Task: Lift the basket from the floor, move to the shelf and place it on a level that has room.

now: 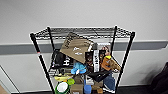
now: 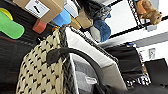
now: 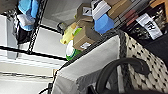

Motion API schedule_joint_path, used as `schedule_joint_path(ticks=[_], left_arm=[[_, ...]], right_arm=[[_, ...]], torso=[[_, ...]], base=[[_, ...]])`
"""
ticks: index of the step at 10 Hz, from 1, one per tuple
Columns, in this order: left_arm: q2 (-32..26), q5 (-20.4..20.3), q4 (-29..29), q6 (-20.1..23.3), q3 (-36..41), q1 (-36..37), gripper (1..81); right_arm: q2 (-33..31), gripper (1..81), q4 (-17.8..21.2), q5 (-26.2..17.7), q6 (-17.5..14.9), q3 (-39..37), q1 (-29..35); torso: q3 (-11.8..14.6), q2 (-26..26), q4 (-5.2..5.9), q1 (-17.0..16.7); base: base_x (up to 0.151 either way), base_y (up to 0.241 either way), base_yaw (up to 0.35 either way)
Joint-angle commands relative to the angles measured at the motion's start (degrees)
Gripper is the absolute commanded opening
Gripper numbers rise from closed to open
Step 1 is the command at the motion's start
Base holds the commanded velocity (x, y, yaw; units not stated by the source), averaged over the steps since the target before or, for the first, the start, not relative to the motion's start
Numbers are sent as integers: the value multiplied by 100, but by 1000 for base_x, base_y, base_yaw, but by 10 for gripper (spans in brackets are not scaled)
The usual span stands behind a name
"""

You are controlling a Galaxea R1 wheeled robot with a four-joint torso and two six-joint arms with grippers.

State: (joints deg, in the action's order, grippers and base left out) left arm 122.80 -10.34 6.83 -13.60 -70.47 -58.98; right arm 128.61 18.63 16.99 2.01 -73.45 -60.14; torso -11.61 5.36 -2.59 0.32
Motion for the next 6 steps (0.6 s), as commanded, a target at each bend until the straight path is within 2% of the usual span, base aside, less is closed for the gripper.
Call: schedule_joint_path(ticks=[1,6], left_arm=[[-184,-12,-138,-19,385,584,10],[-176,-3,-138,-19,394,584,10]], right_arm=[[-140,10,-281,-117,10,420,594],[-158,10,-281,-117,10,411,577]], torso=[[0,0,0,0],[0,0,0,0]], base=[[132,0,0],[114,0,0]])
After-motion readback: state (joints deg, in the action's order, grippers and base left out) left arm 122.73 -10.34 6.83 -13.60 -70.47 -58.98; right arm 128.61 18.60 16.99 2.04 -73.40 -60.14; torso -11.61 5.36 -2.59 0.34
